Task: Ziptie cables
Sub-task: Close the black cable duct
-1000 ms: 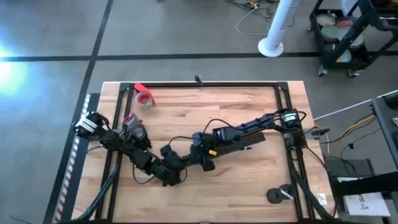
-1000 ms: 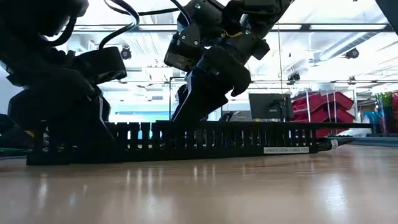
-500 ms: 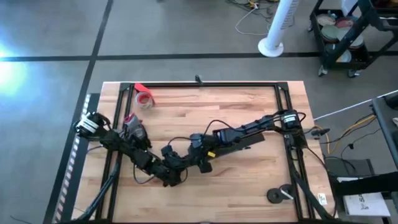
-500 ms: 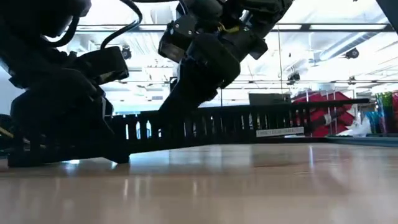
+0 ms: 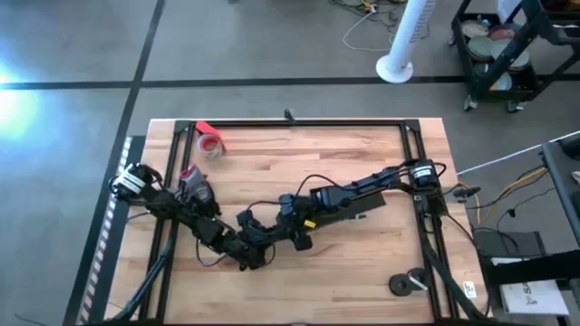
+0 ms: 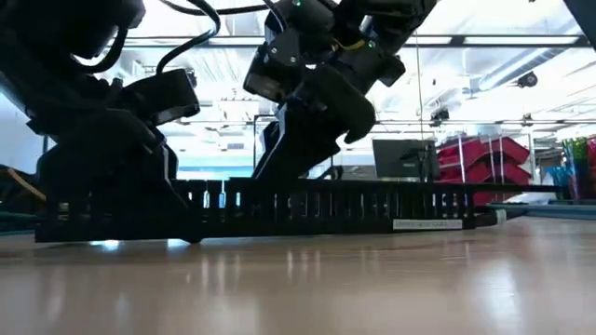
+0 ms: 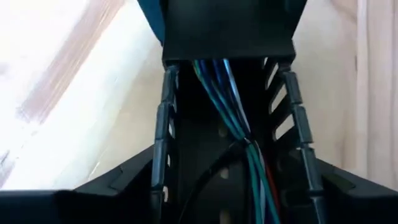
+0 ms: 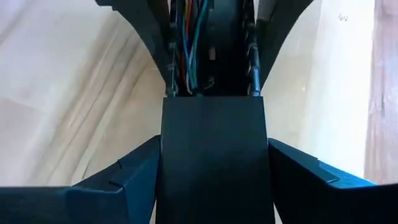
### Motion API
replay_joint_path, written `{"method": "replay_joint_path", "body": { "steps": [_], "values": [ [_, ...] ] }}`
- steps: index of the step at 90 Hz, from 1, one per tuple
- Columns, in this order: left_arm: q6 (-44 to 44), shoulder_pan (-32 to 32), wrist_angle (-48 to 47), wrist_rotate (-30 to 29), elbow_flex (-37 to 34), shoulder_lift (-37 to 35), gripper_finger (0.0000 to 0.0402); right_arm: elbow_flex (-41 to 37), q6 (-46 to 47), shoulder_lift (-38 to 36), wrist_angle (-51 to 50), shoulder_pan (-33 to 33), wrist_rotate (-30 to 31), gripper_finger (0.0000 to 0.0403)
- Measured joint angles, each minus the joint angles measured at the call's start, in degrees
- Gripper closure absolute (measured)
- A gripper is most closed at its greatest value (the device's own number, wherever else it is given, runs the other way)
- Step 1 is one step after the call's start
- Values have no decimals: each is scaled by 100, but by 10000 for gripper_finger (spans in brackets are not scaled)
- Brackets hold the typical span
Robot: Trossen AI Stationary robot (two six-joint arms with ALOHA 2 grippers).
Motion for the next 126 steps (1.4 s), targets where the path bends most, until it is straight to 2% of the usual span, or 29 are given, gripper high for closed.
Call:
{"method": "replay_joint_path", "body": {
  "steps": [12, 42, 57, 75, 90, 109, 126],
  "values": [
    [-22, 0, 52, -28, 0, 41, 182, -6, -14, 0, 35, 11, -2, 153],
    [-42, 0, 94, -83, -7, 47, 181, -94, 355, 13, 516, 22, -73, 176],
    [11, 0, 173, -104, -15, 52, 178, -96, 450, 28, 564, 26, -10, 171],
    [107, 19, 259, -140, -15, 58, 181, 91, 633, 432, 1136, 39, -294, 172],
    [100, 22, 282, -150, -24, 58, 181, 306, 635, 662, 1136, 52, -325, 176],
    [343, 50, 350, -187, -24, 58, 178, 457, 596, 738, 1332, 59, -360, 167],
    [457, 79, 453, -212, -24, 60, 180, 453, 690, 743, 1428, 63, -348, 177]
  ]
}}
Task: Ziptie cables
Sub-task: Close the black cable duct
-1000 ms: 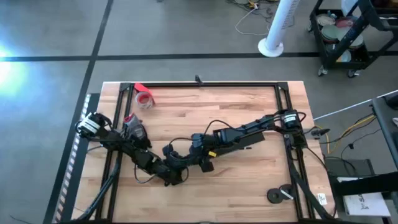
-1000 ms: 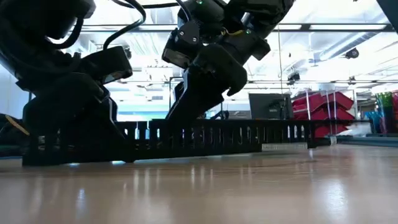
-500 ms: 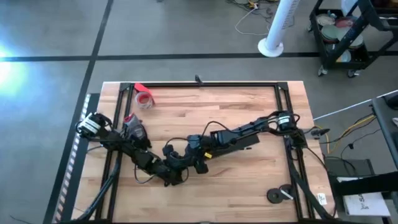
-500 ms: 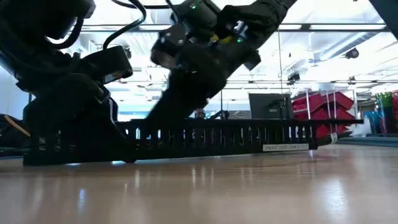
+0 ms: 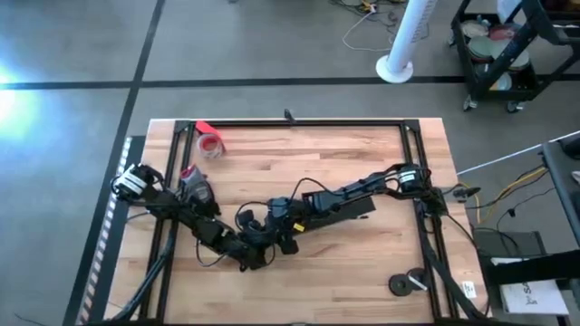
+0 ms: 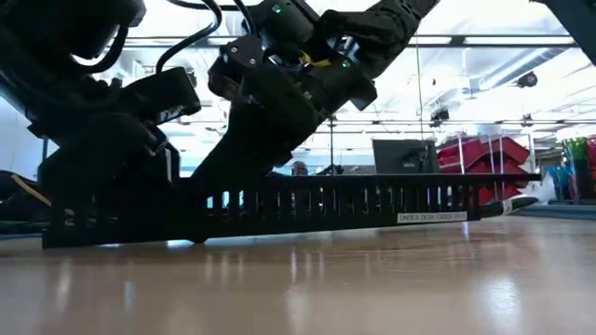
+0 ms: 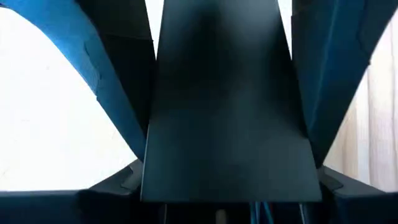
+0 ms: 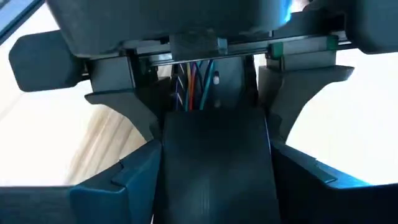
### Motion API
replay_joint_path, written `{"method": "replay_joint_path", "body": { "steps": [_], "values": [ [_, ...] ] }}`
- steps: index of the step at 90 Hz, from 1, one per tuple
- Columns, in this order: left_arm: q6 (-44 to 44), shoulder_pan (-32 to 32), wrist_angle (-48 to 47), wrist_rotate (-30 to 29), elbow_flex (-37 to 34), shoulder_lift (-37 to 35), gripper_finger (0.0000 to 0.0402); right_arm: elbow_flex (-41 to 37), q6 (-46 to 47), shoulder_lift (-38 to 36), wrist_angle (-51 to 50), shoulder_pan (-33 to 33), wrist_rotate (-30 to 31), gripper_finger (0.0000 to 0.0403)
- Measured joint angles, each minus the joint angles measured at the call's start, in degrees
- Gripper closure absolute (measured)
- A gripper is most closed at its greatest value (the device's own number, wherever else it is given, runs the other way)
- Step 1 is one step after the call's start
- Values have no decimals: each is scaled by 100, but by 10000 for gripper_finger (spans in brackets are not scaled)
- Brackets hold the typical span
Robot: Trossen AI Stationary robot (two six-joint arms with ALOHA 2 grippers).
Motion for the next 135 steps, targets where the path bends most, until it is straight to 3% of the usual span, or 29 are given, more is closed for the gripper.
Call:
{"method": "replay_joint_path", "body": {
  "steps": [37, 59, 87, 102, 111, 120, 135],
  "values": [
    [138, 23, -254, 182, 17, -288, 134, 31, -416, -216, -604, 1, 104, 122],
    [109, -94, -858, 249, 28, -761, 136, 30, -615, -412, -857, -12, 142, 87],
    [49, -129, -959, 431, 24, -853, 107, 14, -610, -415, -947, -64, 142, 69],
    [-812, -318, -2225, 732, 273, -1347, 101, 14, -611, -415, -1155, -68, 156, 69],
    [-1319, -700, -2899, 508, 369, -1623, 107, 8, -613, -415, -1188, -72, 170, 69],
    [-1670, -1080, -2985, 138, 332, -1702, 109, 8, -613, -415, -1141, -72, 182, 70],
    [-1991, -1371, -2969, 15, 235, -1369, 106, 8, -610, -415, -1114, -74, 185, 69]
  ]
}}
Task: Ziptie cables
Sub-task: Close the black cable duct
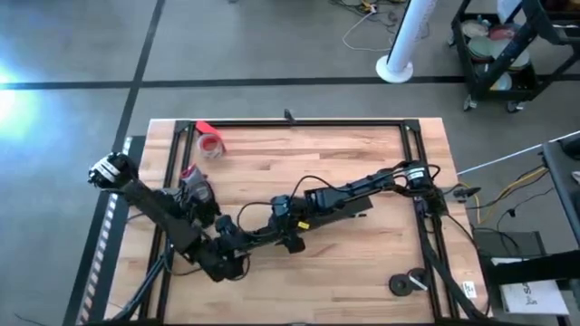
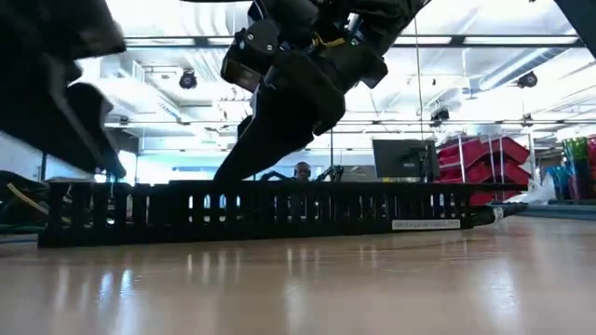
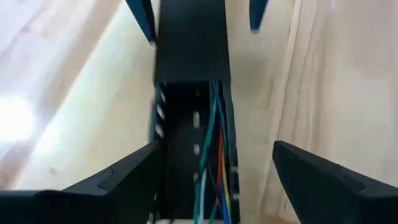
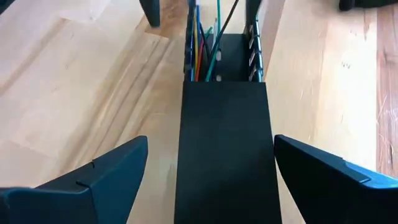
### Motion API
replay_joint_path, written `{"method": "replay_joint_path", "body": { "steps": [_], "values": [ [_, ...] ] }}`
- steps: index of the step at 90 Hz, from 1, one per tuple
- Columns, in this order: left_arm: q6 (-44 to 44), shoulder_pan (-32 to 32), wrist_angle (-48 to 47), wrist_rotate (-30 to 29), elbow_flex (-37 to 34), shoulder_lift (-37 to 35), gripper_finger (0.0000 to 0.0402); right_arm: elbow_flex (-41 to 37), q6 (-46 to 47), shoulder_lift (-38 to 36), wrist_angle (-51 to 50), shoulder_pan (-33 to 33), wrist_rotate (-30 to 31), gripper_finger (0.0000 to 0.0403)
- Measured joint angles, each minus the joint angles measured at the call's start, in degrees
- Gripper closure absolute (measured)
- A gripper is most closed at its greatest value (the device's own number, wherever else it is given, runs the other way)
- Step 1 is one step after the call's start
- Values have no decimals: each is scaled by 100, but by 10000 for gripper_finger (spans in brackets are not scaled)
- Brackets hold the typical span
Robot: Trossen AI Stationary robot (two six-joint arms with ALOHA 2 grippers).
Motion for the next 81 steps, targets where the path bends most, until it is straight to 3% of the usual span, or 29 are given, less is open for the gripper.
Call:
{"method": "replay_joint_path", "body": {
  "steps": [19, 36, 56, 81],
  "values": [
    [1, 112, 154, -85, -31, 240, 71, 0, 89, 0, 15, -2, 11, 69],
    [107, 181, 119, -39, 54, -10, 41, 0, 98, 0, 15, -2, 4, 69],
    [137, 179, -491, -70, 21, -257, 43, 0, 140, 0, 4, -2, 4, 69],
    [294, 219, -209, 44, -379, -168, 47, 0, 155, 0, -24, -2, 2, 69]
  ]
}}
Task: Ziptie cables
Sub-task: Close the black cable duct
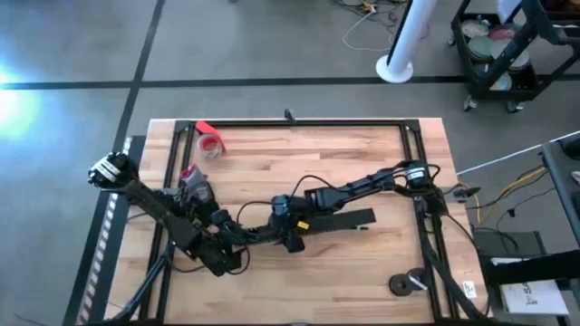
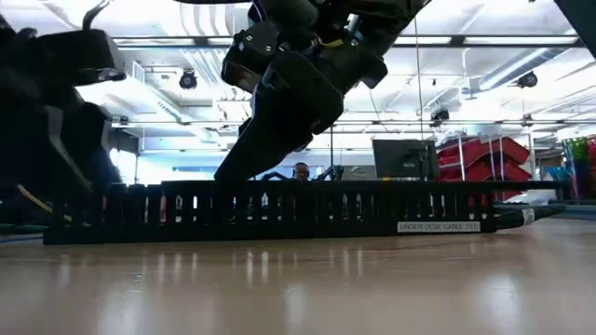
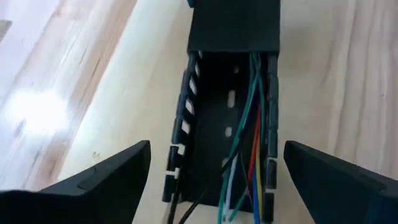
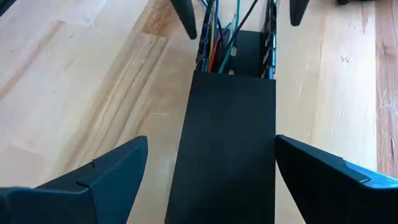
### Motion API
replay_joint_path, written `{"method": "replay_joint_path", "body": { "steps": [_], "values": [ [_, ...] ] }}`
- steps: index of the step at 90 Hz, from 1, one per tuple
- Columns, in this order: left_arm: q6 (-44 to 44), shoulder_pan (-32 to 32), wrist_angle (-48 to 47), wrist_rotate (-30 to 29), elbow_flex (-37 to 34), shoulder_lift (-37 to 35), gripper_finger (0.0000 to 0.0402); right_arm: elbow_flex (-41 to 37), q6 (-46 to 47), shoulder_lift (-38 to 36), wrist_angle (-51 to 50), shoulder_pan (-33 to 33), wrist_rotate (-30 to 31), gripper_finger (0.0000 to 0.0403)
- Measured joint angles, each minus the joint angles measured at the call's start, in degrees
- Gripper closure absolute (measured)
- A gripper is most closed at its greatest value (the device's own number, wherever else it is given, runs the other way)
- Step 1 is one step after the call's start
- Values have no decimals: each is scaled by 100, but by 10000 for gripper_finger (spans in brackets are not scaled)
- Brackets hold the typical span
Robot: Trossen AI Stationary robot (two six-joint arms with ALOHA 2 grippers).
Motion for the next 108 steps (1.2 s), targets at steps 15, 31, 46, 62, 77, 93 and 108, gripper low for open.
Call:
{"method": "replay_joint_path", "body": {
  "steps": [15, 31, 46, 62, 77, 93, 108],
  "values": [
    [167, 86, 1255, 180, -535, 5, 53, -2, -146, 0, 0, 2, -2, 69],
    [172, 94, 2123, 287, -905, 232, 55, -4, -202, 0, 5, 11, -2, 76],
    [184, 85, 2417, 184, -909, 641, 80, -142, -67, 0, 465, 13, -5, 88],
    [192, 84, 2966, -71, -914, 937, 141, -240, -5, 0, 744, 14, -7, 104],
    [287, 83, 3133, -168, -923, 955, 173, -240, -63, 101, 851, 51, -50, 117],
    [304, 85, 3238, -164, -992, 957, 159, -240, 44, 330, 1143, 120, 15, 130],
    [313, 85, 3256, -160, -1003, 962, 156, -234, 226, 369, 1280, 129, 41, 146]
  ]
}}
